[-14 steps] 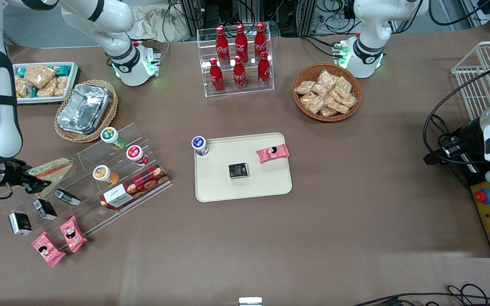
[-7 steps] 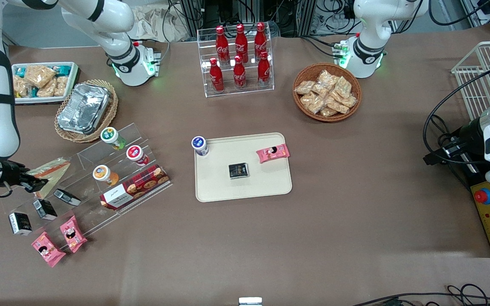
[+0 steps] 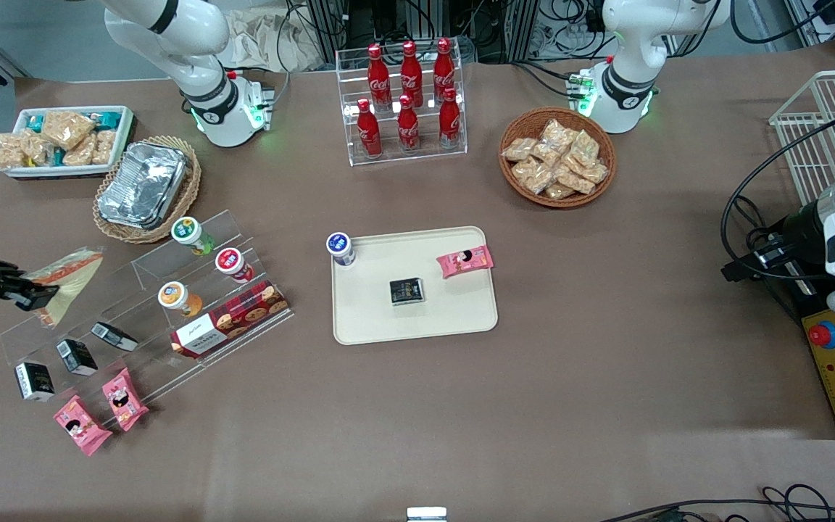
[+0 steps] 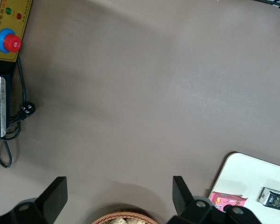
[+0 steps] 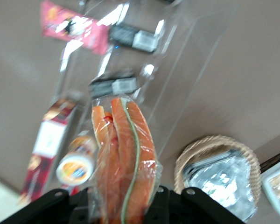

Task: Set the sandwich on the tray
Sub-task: 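Carry the held sandwich over the cream tray with the right gripper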

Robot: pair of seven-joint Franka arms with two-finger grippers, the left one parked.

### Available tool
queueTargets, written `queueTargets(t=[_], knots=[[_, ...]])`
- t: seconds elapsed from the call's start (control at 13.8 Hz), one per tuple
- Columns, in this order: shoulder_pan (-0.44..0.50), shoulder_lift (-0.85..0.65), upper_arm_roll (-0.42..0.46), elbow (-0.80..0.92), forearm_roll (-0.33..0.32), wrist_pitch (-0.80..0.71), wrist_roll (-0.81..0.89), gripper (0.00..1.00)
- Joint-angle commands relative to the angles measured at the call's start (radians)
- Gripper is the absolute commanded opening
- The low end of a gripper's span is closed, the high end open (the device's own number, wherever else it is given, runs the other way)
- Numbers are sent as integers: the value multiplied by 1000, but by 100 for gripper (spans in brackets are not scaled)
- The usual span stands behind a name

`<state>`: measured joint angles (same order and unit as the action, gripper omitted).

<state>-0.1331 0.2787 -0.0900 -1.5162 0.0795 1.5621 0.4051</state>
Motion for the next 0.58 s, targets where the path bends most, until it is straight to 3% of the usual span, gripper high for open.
queueTargets(t=[0.0, 0.36, 0.51], knots=[[23, -38, 51, 16, 106, -72, 156, 0], [180, -27, 197, 57, 114, -51, 705, 0], [260, 2, 200, 57, 115, 31, 880, 0]])
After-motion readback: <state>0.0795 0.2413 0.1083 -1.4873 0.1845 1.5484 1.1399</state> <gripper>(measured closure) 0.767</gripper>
